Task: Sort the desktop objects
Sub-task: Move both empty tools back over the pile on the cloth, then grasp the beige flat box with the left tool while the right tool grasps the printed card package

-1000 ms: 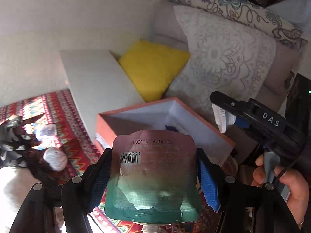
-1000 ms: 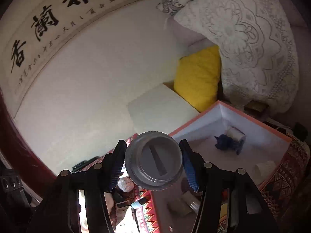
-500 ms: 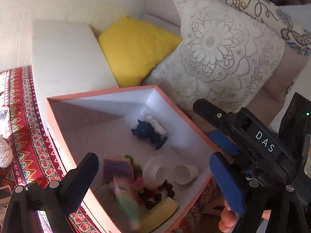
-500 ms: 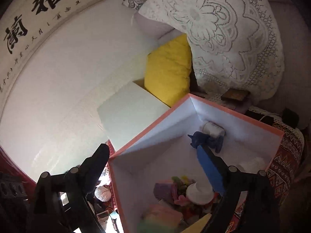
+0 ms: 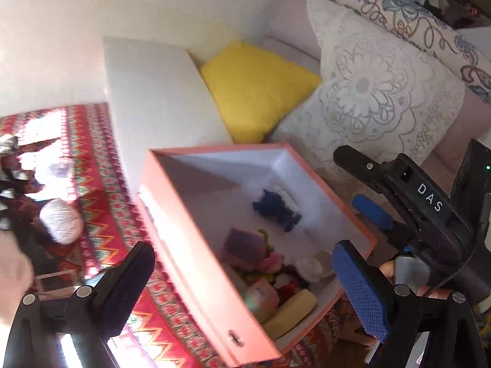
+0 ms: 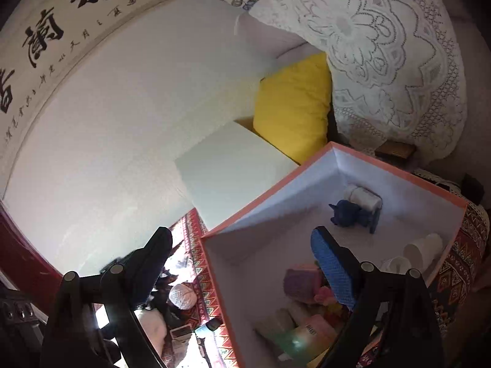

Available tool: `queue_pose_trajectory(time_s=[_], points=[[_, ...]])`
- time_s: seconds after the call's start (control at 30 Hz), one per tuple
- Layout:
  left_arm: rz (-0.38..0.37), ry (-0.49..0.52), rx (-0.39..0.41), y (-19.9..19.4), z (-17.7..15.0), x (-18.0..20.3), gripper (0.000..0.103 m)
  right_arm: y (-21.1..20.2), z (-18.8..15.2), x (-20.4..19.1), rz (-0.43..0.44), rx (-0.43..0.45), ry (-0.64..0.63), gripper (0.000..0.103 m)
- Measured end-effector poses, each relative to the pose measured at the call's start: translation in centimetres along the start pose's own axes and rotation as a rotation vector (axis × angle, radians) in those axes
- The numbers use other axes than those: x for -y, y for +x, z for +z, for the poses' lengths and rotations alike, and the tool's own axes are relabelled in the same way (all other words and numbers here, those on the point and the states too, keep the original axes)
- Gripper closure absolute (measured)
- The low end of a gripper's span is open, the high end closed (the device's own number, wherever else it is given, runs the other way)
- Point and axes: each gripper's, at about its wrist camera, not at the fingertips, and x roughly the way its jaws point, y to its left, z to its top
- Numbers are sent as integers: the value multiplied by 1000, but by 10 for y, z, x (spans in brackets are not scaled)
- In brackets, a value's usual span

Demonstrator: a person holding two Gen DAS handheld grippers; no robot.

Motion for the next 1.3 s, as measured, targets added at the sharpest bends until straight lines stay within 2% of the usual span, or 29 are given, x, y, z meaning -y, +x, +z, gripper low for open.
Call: queue_pose_trajectory(time_s=[0.17,0.33,0.43,0.5,0.6,0.67,0.77,0.93,1.0,1.07,1.1,1.27,1.3], points=[[109,-19,37,-55,-9,-51,7,10,-19,-53,88,-44,-74,9],[296,22,57,-111,-33,-110,7,29,-54,-115,165,-149,-213,8],[388,32,43,-139,-55,-151,7,49,-90,-154,148,-248,-364,8],[449,48,18,-150,-71,-177,6,64,-122,-172,99,-317,-461,8],[512,105,-96,-147,-94,-214,6,90,-173,-181,46,-444,-546,8],[532,139,-187,-137,-106,-236,6,111,-207,-174,23,-557,-547,8],[545,201,-266,-124,-121,-260,6,139,-247,-157,-36,-693,-554,9],[502,302,-371,-98,-130,-279,6,165,-273,-144,-110,-758,-578,9],[491,353,-412,-86,-133,-281,6,175,-278,-137,-109,-805,-553,8],[480,398,-445,-73,-133,-282,6,182,-281,-132,-101,-828,-536,3],[475,421,-461,-66,-133,-282,6,185,-282,-131,-99,-832,-539,0],[465,531,-563,-30,-137,-285,5,192,-287,-134,-106,-823,-601,0],[466,531,-583,-24,-138,-288,2,191,-286,-136,-98,-810,-608,7]])
